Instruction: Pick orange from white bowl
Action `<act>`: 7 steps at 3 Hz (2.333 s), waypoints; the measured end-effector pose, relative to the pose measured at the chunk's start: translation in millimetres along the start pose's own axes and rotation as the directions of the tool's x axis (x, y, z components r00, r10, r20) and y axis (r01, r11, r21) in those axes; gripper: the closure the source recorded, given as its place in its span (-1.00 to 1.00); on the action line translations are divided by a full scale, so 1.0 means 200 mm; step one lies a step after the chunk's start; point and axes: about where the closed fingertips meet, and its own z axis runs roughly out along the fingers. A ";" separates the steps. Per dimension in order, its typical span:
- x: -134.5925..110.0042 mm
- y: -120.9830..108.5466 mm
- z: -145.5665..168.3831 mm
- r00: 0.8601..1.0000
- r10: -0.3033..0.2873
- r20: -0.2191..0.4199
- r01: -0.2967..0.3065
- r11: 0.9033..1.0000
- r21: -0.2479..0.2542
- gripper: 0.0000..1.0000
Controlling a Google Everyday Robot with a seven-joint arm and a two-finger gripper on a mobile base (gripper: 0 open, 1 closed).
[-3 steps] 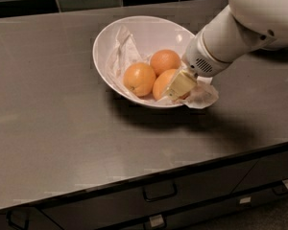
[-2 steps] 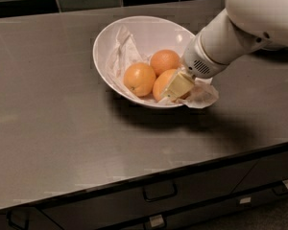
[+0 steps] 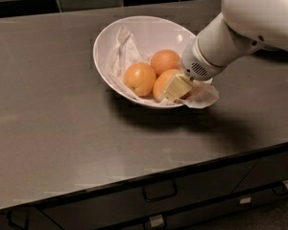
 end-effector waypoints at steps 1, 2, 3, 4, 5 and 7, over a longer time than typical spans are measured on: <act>0.02 0.01 0.04 1.000 0.004 -0.021 -0.004 1.000 -0.017 -0.40; 0.03 0.02 0.06 0.999 0.006 -0.032 -0.007 1.000 -0.025 -0.40; 0.04 0.02 0.09 0.999 0.003 -0.041 -0.005 0.999 -0.039 -0.02; 0.04 0.02 0.09 0.999 0.003 -0.041 -0.005 0.999 -0.039 0.44; 0.04 0.02 0.09 0.999 0.003 -0.041 -0.005 0.999 -0.039 0.91; -0.10 0.00 -0.07 0.998 -0.059 -0.023 0.059 0.998 0.012 1.00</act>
Offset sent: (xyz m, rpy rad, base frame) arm 0.0015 -0.0012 -0.0239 -0.0240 0.0635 -0.0042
